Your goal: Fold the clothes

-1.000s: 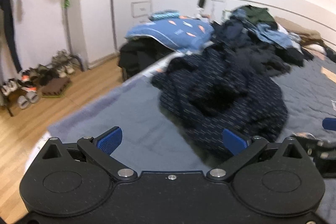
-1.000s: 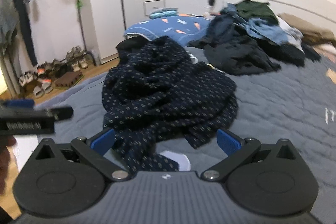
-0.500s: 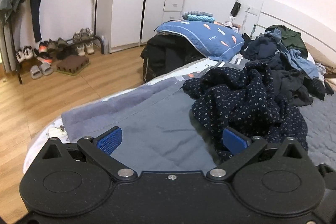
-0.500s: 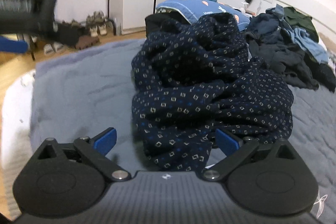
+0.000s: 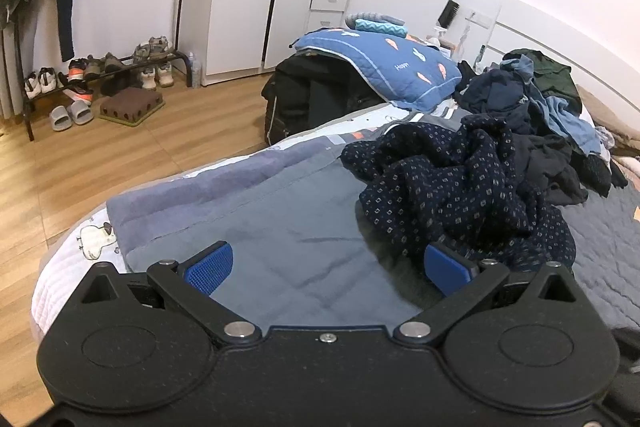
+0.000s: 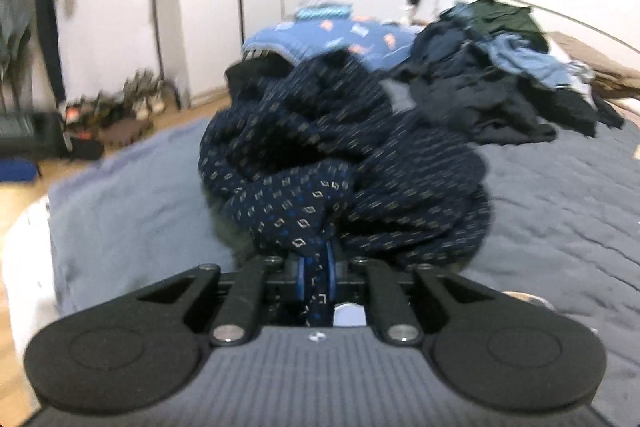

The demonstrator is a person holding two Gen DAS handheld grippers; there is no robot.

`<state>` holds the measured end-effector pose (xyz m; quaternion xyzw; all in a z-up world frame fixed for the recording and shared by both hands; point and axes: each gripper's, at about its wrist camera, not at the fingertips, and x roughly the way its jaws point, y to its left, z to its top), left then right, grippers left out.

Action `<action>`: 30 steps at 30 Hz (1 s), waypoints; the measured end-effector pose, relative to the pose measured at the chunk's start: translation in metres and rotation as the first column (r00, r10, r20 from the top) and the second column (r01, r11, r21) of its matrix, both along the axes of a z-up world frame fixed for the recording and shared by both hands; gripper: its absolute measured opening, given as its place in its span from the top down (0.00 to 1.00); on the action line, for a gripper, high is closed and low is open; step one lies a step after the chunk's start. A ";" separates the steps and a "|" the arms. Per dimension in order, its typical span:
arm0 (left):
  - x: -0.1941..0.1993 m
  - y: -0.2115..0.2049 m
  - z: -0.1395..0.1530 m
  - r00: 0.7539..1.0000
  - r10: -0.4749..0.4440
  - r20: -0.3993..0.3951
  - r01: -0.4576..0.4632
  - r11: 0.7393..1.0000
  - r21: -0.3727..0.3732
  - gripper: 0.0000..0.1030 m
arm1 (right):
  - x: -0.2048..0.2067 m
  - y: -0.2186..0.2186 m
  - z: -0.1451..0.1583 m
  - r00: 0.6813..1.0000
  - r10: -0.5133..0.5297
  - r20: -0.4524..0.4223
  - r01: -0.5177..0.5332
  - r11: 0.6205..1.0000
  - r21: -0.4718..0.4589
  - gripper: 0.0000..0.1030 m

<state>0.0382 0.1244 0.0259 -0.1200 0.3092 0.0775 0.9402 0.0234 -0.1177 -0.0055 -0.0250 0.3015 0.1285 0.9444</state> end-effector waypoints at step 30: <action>-0.014 -0.064 -0.009 0.972 -0.236 0.008 0.235 0.971 0.051 0.00 | -0.141 -0.255 0.007 0.847 -0.525 -0.084 0.527 0.850 0.005 0.70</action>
